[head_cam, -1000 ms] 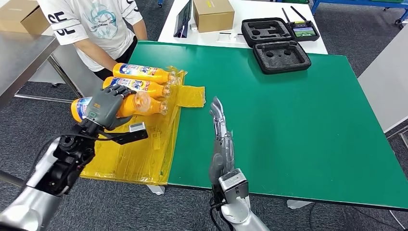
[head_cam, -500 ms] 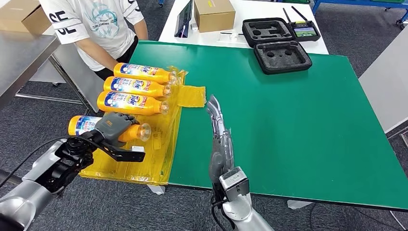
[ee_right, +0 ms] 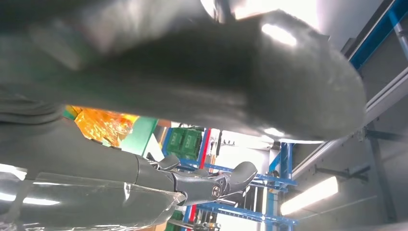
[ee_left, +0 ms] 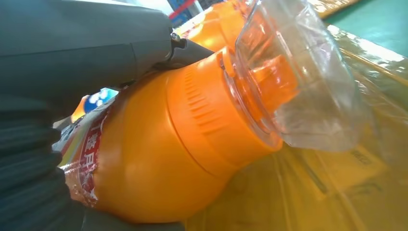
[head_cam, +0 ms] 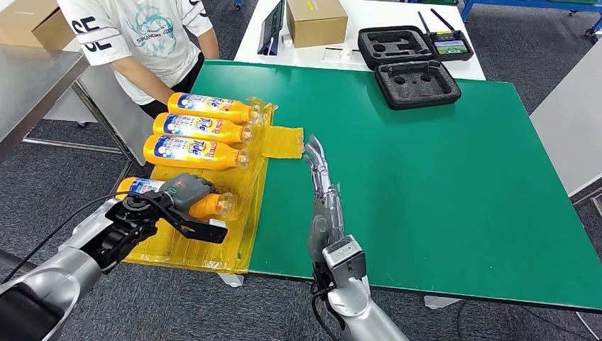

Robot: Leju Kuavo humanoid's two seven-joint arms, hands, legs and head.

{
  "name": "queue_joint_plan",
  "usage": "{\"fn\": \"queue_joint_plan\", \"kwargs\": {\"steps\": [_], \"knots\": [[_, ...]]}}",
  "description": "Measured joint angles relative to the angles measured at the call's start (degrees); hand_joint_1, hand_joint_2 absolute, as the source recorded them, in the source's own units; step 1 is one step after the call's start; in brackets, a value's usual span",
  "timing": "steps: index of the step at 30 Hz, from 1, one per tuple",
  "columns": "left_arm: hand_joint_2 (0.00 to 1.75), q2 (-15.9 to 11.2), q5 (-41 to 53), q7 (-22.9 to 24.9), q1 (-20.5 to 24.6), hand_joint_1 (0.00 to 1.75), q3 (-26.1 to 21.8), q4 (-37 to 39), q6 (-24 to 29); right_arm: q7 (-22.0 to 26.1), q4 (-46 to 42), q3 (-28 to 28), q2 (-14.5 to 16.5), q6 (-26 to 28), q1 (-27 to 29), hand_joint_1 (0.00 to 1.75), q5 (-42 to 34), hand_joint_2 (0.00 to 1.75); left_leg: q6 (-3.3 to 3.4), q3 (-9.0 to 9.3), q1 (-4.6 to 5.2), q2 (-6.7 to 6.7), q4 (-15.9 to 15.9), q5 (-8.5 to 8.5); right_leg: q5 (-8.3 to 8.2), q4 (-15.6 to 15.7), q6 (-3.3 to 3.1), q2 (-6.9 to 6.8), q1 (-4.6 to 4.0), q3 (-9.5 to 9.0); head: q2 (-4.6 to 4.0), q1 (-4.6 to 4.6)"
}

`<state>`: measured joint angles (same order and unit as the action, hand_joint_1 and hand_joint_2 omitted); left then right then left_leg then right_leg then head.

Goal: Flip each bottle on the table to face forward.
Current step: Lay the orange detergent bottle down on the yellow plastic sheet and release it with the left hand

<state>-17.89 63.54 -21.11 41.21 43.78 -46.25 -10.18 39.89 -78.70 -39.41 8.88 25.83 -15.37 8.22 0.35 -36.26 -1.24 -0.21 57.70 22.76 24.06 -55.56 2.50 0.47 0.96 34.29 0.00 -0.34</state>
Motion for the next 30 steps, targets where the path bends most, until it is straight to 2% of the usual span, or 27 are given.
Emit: {"fn": "queue_joint_plan", "kwargs": {"steps": [6, 17, 18, 19, 20, 21, 22, 23, 24, 30], "knots": [[1.75, 2.0, -2.9, -3.3, 3.3, 1.75, 1.9, 4.6, -4.7, 0.0, 1.4, 0.0, 0.2, -0.5, -0.2, 0.00, -0.3, 0.00, 0.00, 0.01, -0.01, 0.00, 0.0, -0.01, 0.00, 0.0, 0.00, 0.00, -0.01, -0.02, 0.00, -0.01], [1.75, 4.4, -7.2, -6.4, 6.3, 1.73, 3.7, 9.8, -8.7, 0.0, 4.2, 0.1, 0.7, -1.2, -1.9, 0.00, -1.2, 0.00, 0.00, 0.01, 0.00, 0.00, 0.0, -0.01, 0.00, 0.0, 0.00, 0.00, 0.00, -0.04, 0.00, -0.01], [1.75, 4.5, -7.2, -6.4, 6.4, 1.57, 3.8, 10.0, -8.7, 0.0, 4.4, 0.1, 0.7, -1.3, -2.0, 0.00, -1.2, 0.00, 0.00, 0.01, 0.00, 0.00, 0.0, -0.01, 0.00, 0.0, 0.00, 0.00, 0.00, -0.04, 0.00, -0.01], [1.75, 4.6, -7.2, -6.4, 6.4, 1.33, 3.9, 10.2, -8.7, 0.0, 4.6, 0.2, 0.7, -1.3, -2.0, 0.00, -1.2, 0.00, 0.00, 0.01, 0.00, 0.00, 0.0, -0.01, 0.00, 0.0, 0.00, 0.00, 0.00, -0.04, 0.00, -0.01], [1.75, 4.7, -7.2, -6.4, 6.5, 1.00, 4.1, 10.4, -8.7, 0.0, 4.8, 0.2, 0.8, -1.3, -2.1, 0.00, -1.2, 0.00, 0.00, 0.01, 0.00, 0.00, 0.0, -0.01, 0.00, 0.0, 0.00, 0.00, 0.00, -0.04, 0.00, -0.01], [1.75, 4.8, -7.2, -6.4, 6.5, 0.59, 4.2, 10.6, -8.7, 0.0, 4.9, 0.3, 0.8, -1.4, -2.2, 0.00, -1.2, 0.00, 0.00, 0.01, 0.00, 0.00, 0.0, -0.01, 0.00, 0.0, 0.00, 0.00, 0.00, -0.04, 0.00, 0.00], [1.75, 4.9, -7.3, -6.5, 6.5, 0.32, 4.3, 10.7, -8.7, 0.0, 5.1, 0.3, 0.9, -1.5, -2.3, 0.00, -1.3, 0.00, 0.00, 0.01, 0.00, 0.00, 0.0, -0.01, 0.00, 0.0, 0.00, 0.00, 0.00, -0.04, 0.00, -0.01], [1.75, 5.0, -7.5, -6.6, 6.5, 0.12, 4.4, 10.9, -8.8, 0.0, 5.2, 0.4, 0.9, -1.5, -2.3, 0.00, -1.3, 0.00, 0.00, 0.01, 0.00, 0.00, 0.0, -0.01, 0.00, 0.0, 0.00, 0.00, 0.00, -0.04, 0.00, -0.01], [1.75, 5.1, -7.8, -6.8, 6.5, 0.01, 4.5, 11.0, -8.9, 0.0, 5.4, 0.4, 1.0, -1.6, -2.4, 0.00, -1.4, 0.00, 0.00, 0.01, -0.01, 0.00, 0.0, -0.01, 0.00, 0.0, 0.00, 0.00, -0.01, -0.04, 0.00, -0.01], [1.75, 5.2, -10.5, -7.9, 6.0, 0.00, 4.8, 11.3, -9.6, 0.0, 6.1, 0.6, 1.2, -2.0, -2.7, 0.00, -1.7, 0.00, 0.00, 0.01, -0.01, -0.01, 0.0, -0.01, 0.00, 0.0, 0.00, -0.01, 0.00, -0.06, 0.00, 0.00]]}}
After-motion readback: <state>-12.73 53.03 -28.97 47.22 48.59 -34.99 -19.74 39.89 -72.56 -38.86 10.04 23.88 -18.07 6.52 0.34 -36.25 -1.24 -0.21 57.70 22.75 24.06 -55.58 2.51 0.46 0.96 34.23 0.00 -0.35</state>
